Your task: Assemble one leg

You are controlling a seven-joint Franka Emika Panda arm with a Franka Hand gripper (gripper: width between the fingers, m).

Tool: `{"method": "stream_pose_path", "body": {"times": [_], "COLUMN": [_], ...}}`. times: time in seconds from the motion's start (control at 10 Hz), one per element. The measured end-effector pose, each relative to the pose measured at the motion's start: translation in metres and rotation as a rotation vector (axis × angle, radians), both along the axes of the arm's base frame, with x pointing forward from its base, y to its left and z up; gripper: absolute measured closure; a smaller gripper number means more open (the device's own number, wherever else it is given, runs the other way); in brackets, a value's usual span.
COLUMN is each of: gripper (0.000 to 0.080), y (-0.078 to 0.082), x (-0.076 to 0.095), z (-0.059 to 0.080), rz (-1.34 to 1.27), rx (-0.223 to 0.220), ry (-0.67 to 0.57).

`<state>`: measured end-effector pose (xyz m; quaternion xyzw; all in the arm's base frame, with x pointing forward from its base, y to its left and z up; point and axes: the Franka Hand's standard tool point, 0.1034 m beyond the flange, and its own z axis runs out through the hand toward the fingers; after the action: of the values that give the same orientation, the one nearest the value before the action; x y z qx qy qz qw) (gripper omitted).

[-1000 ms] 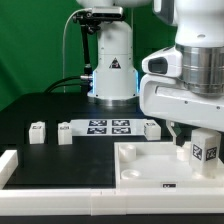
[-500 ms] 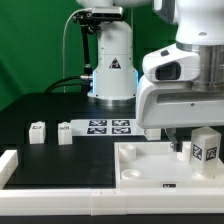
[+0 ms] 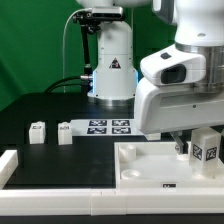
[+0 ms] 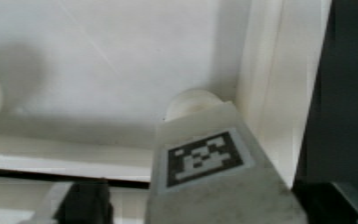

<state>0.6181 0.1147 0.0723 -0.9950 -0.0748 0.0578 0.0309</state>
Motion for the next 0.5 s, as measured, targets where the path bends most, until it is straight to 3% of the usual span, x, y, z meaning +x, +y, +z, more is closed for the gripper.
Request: {"method": "stream_pose_path", "body": {"times": [0.1,0.2,0.4,0.5], "gripper": [0.0394,0.0509,0.0509,0.0509], "y": [0.0001,0.0001,0.0005,0.0016], "x": [0.0,-0.0001,-0.0002,-0.0002], "z": [-0.0001,-0.0002,-0.0002,-0.0002], "rz": [-0.006,-0.04,-0.062,-0.229], "rx": [0.0,-0.004,-0.005,-0.021], "ry": [0.001,0.003,0.004,0.013]}}
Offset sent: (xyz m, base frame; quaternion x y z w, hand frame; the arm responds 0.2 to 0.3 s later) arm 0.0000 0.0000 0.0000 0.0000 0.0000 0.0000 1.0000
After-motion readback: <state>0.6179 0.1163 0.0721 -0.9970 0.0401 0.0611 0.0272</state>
